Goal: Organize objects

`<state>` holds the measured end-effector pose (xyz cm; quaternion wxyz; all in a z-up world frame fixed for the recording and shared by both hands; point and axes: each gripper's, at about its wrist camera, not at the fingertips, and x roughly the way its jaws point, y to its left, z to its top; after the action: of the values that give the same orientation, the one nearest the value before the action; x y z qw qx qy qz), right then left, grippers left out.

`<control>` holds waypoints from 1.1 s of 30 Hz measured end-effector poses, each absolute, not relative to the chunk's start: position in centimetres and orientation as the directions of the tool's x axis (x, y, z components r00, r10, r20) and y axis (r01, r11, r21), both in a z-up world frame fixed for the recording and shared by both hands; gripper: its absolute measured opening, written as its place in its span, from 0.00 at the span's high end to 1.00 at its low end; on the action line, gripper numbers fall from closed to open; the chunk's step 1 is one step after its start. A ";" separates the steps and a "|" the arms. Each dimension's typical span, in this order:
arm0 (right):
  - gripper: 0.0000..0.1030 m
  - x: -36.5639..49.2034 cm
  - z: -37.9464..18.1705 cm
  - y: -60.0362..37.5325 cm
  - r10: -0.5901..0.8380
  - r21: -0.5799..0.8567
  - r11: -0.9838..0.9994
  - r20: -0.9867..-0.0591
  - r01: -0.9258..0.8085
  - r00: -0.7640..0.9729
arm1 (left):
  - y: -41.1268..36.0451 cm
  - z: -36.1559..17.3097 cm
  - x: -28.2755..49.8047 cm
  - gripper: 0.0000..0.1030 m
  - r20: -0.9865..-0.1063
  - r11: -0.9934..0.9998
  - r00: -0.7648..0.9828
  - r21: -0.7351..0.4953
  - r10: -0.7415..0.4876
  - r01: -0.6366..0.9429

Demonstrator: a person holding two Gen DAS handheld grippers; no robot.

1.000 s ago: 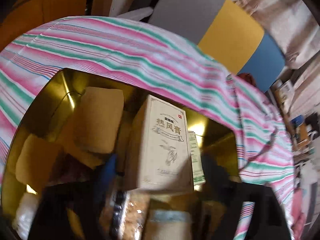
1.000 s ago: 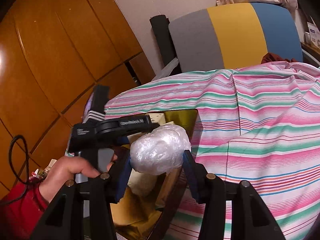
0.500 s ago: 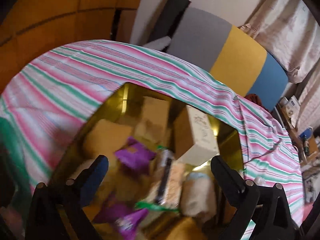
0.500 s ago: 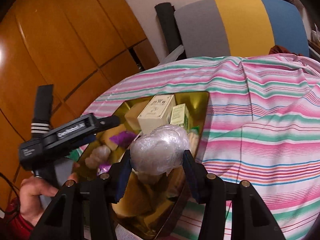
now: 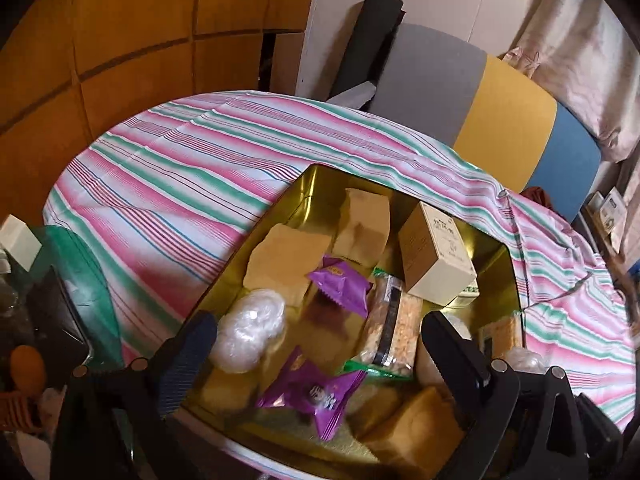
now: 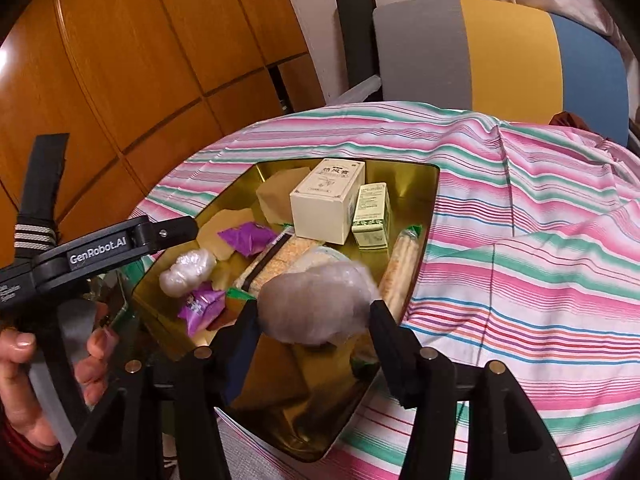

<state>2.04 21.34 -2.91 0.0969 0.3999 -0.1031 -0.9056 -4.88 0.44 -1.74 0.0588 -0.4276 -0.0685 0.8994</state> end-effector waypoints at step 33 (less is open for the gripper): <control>0.20 1.4 1.2 20.4 -0.064 0.128 -0.991 -0.729 -0.044 -0.682 | -1.0 1.0 -1.3 0.00 -0.751 -0.995 -0.660 -0.078 0.014 0.068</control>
<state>1.44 20.41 1.24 0.0057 0.3988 -0.0677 -0.9145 -1.31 -1.01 0.97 -0.0150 -0.4118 -0.0497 0.9098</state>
